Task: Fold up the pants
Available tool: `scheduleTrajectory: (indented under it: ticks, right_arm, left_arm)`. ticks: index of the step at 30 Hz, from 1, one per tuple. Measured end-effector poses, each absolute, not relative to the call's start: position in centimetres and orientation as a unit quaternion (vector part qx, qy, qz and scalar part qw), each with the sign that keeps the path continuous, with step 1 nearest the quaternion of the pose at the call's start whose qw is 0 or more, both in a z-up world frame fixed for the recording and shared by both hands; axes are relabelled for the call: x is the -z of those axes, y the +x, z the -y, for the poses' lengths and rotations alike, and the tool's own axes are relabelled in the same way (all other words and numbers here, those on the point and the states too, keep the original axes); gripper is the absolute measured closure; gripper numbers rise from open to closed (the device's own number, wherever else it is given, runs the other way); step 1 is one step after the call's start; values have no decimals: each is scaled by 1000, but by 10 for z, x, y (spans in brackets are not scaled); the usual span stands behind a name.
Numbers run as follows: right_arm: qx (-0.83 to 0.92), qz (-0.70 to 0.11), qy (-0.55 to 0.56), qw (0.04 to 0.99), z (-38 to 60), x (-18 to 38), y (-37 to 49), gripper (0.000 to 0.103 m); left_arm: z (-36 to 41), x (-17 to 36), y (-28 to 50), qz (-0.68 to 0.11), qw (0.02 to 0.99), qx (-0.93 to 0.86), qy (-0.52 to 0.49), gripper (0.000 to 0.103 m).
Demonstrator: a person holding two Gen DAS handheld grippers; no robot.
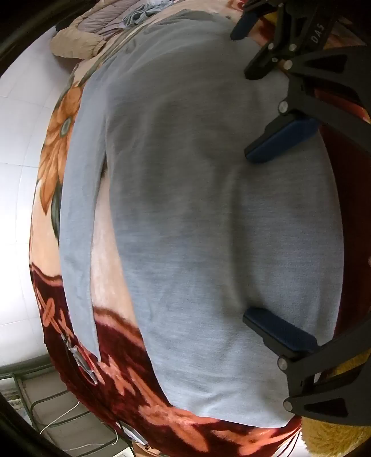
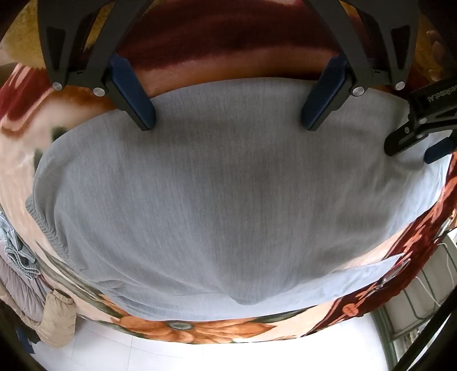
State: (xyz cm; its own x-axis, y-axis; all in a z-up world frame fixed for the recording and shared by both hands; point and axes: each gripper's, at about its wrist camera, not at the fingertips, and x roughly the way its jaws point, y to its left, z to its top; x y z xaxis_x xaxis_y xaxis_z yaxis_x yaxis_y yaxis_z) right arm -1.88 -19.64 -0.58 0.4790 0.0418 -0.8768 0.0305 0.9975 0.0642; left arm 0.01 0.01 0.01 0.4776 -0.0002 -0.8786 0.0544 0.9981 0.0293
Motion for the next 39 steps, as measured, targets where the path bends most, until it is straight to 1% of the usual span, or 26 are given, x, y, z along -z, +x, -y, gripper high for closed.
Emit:
scheduleTrajectory:
  ticks: [9, 14, 39]
  right_arm:
    - [-4, -511, 37, 859, 198, 6, -18, 0]
    - [-4, -511, 36, 859, 198, 6, -19, 0]
    - [-4, -509, 36, 860, 201, 5, -18, 0]
  left_arm:
    - [3, 2, -8, -495, 868, 10, 30, 0]
    - [2, -4, -1, -505, 863, 11, 23, 0]
    - [2, -1, -2, -503, 864, 11, 25, 0]
